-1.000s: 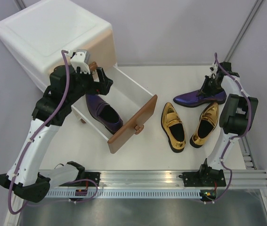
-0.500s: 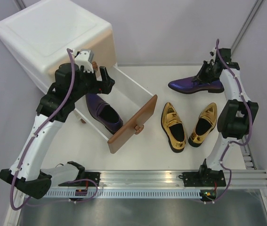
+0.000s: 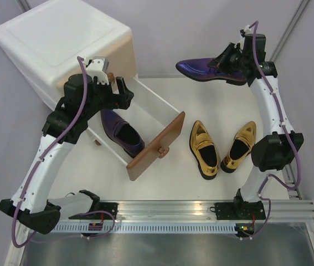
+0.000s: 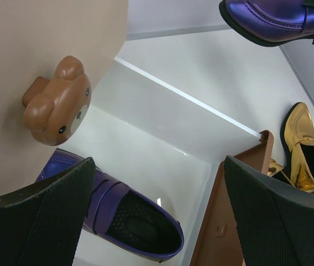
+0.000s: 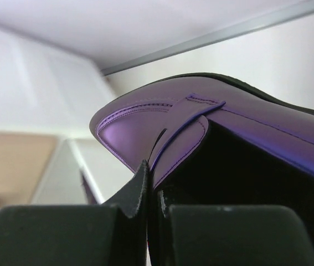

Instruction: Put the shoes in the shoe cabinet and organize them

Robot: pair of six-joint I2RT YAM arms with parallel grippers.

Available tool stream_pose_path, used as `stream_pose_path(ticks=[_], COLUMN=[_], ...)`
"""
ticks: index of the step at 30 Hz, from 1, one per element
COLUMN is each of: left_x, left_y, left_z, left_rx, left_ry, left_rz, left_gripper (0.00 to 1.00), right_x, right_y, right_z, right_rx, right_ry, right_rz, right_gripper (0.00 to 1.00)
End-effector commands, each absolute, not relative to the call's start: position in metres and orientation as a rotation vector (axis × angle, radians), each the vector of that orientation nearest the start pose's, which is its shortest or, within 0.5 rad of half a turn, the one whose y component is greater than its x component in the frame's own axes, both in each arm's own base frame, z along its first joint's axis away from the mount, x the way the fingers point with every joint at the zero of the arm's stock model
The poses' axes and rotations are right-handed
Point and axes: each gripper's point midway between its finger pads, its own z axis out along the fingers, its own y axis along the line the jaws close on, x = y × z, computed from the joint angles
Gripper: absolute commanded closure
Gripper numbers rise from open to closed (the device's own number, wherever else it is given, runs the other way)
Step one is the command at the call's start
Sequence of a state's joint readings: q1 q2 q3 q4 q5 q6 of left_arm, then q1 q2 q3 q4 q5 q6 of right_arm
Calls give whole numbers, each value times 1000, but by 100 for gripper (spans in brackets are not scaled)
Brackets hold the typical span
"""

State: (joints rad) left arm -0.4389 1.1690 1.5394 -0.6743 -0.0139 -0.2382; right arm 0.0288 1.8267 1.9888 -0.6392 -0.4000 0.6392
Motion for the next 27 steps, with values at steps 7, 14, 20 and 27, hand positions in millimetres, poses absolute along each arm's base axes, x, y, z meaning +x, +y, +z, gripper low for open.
stream_pose_path(ticks=[7,14,20,27], left_x=[318,314,311,309], left_y=[-133,-110,-99,-97], left_z=[440,464,470,460], left_rx=[42,-31,-53,-59], left_ry=[1715,1633,1606,1620], left_rz=[-393,-317,-268,-261], left_gripper=[0,0,0,0], right_x=[432,383,337,316], right_y=[262,351,400,417], right_z=[468,460,436,415], right_rx=[29,-96,-186,-229], right_ry=[1794,1846,1951,2045], right_rz=[1249,1367,1434,1421], right_gripper=[99,99,99,99])
